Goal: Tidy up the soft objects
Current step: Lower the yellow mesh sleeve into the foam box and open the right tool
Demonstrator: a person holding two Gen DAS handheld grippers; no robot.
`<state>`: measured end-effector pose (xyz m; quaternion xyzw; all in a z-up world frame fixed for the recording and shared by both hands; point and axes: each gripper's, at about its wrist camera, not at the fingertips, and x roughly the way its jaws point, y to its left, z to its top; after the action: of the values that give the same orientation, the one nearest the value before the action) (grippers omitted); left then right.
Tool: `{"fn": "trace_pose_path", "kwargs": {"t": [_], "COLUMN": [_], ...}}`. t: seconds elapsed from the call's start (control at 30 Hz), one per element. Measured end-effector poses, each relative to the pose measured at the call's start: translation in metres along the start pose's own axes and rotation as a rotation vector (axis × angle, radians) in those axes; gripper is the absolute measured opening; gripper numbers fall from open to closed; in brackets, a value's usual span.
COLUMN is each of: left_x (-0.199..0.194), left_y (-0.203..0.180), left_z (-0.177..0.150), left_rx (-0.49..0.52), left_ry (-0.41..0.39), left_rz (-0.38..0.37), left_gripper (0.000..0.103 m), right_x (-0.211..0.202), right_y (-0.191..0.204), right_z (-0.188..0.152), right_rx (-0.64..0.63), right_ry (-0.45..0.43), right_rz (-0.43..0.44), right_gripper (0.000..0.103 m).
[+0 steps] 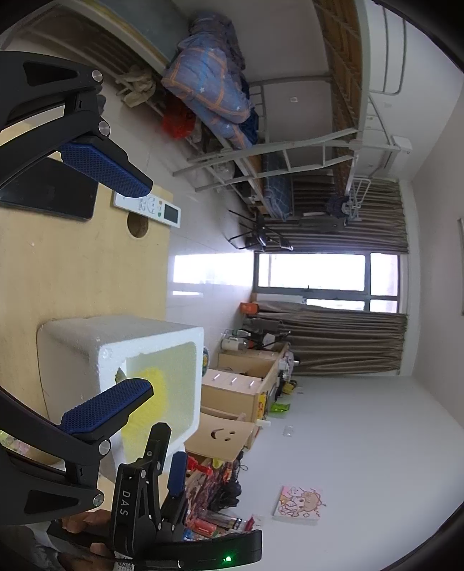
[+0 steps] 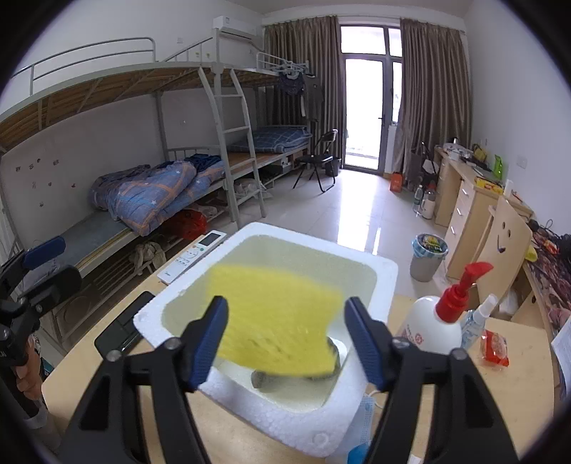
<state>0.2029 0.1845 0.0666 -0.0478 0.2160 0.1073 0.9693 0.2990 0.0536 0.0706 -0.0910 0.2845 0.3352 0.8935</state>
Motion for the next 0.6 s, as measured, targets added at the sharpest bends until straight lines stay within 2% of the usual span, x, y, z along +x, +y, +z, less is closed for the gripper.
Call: {"fn": "trace_pose_path", "kwargs": {"t": [0.27,0.6], "left_x": [-0.004,-0.037], "left_y": [-0.006,-0.026], "left_z": [0.001,0.005], "left_rx": [0.006,0.039], "left_ry": [0.002,-0.035], "left_rz": [-0.012,-0.046], "left_gripper": [0.102,0.102], "right_x": [-0.016,-0.053], "right_y": [-0.001,-0.001], "right_z": [-0.001,-0.005], "right_rx": [0.007,0.003], "right_ry": [-0.014,-0.065], "right_rz": [-0.009,-0.031], "right_gripper": [0.075,0.078]}}
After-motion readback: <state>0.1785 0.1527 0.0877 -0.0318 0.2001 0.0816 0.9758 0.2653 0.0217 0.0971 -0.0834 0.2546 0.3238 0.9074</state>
